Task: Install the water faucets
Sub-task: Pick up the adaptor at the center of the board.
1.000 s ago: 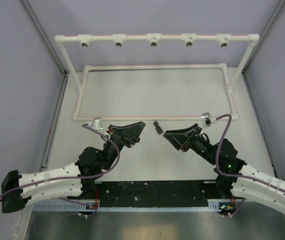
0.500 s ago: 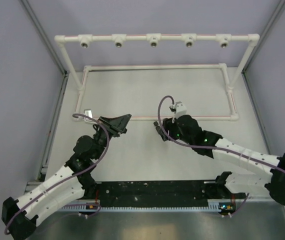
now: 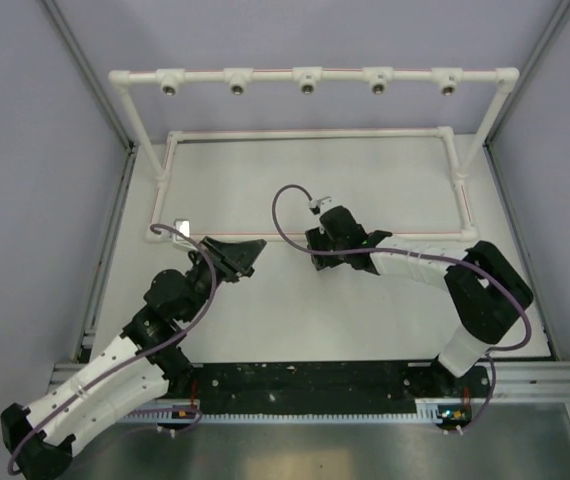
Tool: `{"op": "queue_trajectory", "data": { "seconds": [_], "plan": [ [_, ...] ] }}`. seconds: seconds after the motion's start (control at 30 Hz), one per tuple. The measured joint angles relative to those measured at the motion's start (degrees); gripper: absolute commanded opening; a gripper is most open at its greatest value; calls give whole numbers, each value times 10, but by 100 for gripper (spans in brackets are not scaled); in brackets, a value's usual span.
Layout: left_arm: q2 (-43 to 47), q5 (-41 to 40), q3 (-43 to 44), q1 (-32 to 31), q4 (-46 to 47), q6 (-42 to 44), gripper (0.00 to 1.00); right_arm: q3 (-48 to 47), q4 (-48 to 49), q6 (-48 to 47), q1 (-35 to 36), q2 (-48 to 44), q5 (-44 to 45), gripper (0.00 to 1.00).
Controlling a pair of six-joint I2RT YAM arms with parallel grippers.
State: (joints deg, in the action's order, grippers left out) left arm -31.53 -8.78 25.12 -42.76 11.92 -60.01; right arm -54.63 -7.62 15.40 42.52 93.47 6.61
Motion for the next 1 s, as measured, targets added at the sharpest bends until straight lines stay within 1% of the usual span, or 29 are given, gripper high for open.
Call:
{"op": "queue_trajectory", "data": {
  "seconds": [0.13, 0.47, 0.63, 0.7, 0.77, 0.87, 1.0],
  "plan": [
    [19, 0, 0, 0, -14, 1, 0, -19, 4, -7, 0, 31, -3, 54],
    [46, -3, 0, 0, -44, 2, 0, -65, 5, -18, -10, 105, -26, 46],
    [61, -12, 0, 0, -53, 2, 0, -74, 1, -20, -10, 114, -33, 44],
    [63, -13, 0, 0, -56, 3, 0, -74, -3, -20, -10, 115, -33, 39],
    [63, -13, -1, 0, -58, 3, 0, -74, -5, -21, -10, 116, -32, 28],
    [63, -14, -1, 0, -61, 4, 0, -74, -7, -21, -11, 116, -33, 17],
    [63, -14, -3, 0, -61, 4, 0, -72, -6, -18, -11, 114, -33, 11]
  ]
}}
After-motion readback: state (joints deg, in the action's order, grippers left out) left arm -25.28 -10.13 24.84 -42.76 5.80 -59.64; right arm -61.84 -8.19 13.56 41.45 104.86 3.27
